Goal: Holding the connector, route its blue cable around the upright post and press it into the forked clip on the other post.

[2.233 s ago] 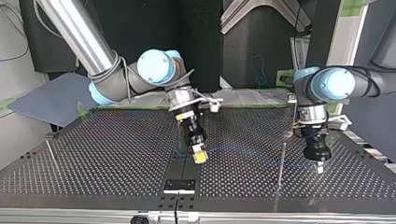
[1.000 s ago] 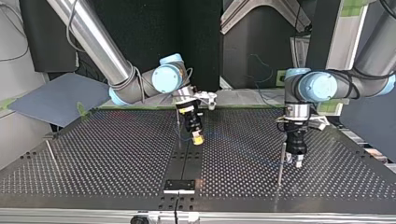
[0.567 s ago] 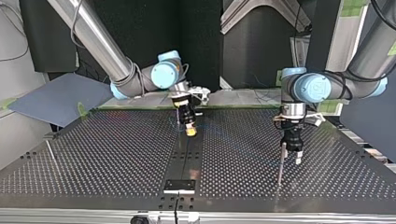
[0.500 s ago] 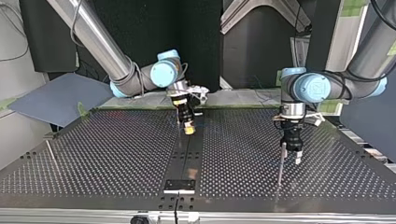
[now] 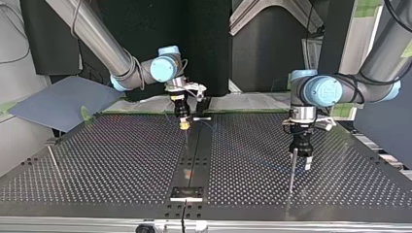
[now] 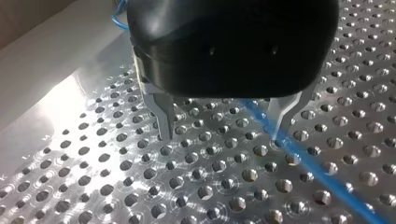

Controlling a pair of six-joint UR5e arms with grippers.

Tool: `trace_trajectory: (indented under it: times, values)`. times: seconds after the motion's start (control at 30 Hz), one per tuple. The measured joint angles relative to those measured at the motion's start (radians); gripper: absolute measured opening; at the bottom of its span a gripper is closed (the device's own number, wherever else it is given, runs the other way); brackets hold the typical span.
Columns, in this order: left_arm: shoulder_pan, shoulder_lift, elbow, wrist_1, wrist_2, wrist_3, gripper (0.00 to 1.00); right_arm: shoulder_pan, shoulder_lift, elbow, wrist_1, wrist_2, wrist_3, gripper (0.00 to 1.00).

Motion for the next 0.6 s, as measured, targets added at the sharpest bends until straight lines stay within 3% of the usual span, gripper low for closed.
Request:
trace_trajectory:
  times: [0.17,0.43,0.6]
  values:
    - [-0.002,0.000,0.000,0.000,0.000,0.000,1.00,-0.028,0.000,0.054,-0.050,0.023,0.004,0.00]
    - [-0.006,0.000,0.000,0.000,-0.001,0.000,1.00,-0.081,0.001,0.137,-0.086,0.050,0.009,0.00]
    - [-0.006,0.000,0.000,0.000,0.000,0.000,1.00,-0.134,0.000,0.195,-0.131,0.045,0.046,0.00]
